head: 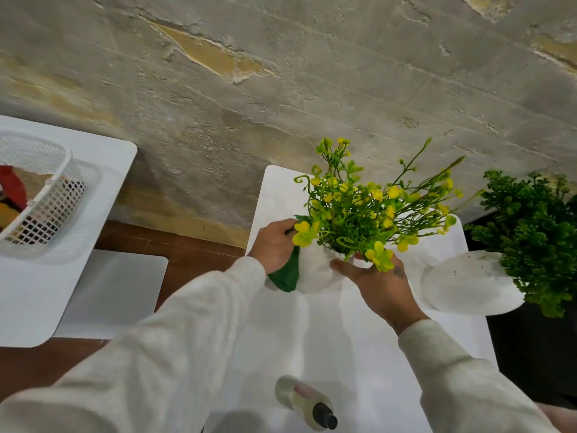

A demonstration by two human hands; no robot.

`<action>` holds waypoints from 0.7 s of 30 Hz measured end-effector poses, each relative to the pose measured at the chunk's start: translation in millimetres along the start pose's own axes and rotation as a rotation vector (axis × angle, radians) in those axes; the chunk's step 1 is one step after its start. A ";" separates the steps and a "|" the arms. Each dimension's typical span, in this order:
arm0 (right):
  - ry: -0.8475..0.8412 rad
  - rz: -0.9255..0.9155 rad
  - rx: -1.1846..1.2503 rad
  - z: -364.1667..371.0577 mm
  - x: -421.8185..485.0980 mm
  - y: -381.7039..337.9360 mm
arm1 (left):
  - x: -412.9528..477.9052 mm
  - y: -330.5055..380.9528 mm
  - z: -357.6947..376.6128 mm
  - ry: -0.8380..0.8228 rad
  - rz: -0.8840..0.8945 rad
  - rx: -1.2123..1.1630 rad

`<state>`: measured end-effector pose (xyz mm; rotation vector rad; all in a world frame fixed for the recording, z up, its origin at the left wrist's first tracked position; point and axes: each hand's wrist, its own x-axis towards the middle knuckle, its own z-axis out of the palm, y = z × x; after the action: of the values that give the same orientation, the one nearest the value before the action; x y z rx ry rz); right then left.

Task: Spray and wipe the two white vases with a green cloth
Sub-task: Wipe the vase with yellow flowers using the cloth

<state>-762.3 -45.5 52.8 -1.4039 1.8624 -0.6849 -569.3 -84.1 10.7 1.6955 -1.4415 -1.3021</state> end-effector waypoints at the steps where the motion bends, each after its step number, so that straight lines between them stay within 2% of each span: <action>1: 0.000 0.003 0.003 -0.1 -0.1 -0.4 | 2.9 -5.3 1.8 -0.016 -0.050 0.023; 3: -0.003 0.011 0.016 -0.6 -1.5 -3.4 | 2.2 -14.2 6.1 0.007 -0.121 0.031; 11: -0.003 0.007 0.035 -0.2 -3.8 -4.8 | -33.0 -47.6 27.5 0.108 -0.214 0.076; 21: -0.025 0.013 0.057 -1.5 -6.4 -12.2 | 13.9 -17.9 12.8 0.080 -0.176 0.085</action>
<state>-755.1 -42.7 64.3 -1.3564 1.8174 -0.7054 -574.2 -90.3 -14.1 1.9459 -1.3436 -1.2632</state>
